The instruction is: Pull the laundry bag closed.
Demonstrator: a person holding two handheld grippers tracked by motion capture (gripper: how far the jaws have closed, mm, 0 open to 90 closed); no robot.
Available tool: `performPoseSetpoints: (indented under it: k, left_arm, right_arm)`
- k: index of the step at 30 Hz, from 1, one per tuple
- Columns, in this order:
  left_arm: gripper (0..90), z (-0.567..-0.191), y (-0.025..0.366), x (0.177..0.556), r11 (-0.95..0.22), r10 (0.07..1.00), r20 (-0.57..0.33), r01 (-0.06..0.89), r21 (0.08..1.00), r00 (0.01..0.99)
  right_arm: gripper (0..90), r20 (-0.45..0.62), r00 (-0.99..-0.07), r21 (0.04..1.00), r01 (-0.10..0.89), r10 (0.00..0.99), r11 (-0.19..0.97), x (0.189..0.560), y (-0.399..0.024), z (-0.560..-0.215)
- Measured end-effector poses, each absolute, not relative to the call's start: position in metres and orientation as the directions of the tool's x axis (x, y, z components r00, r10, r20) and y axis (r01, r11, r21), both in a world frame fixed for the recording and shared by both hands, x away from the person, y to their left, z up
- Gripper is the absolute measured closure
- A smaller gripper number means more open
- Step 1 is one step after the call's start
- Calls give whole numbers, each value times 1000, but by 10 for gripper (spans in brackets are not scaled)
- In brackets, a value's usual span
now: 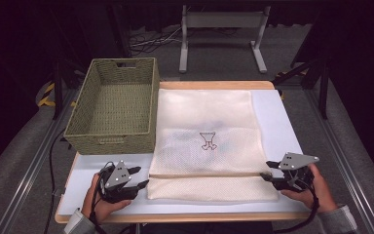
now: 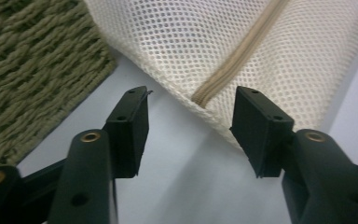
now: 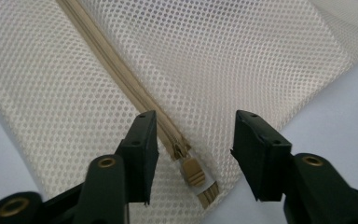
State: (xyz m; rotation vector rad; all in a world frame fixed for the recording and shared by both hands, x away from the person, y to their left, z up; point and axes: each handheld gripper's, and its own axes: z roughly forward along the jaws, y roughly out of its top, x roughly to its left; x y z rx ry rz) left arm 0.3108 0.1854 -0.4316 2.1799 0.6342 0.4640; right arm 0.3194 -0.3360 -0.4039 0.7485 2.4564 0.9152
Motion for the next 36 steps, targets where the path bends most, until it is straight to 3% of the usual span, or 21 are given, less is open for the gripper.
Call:
performPoseSetpoints:
  k: [6,17,27,36]
  left_arm:
    - [305,-434,187,315,-538,612,111,309,784,783]
    - [134,-439,185,321,-528,630,86,345,776,772]
    - [53,-441,183,321,-547,617,93,342,764,781]
    - [55,-441,185,319,-551,619,100,340,762,779]
  right_arm:
    - [403,-189,-771,694,333,608,638,321,-331,-407]
    - [200,-185,-766,704,334,616,627,323,-330,-412]
    - [172,-193,-783,685,324,592,652,323,-322,-420]
    - [163,-201,-792,674,314,576,669,323,-317,-423]
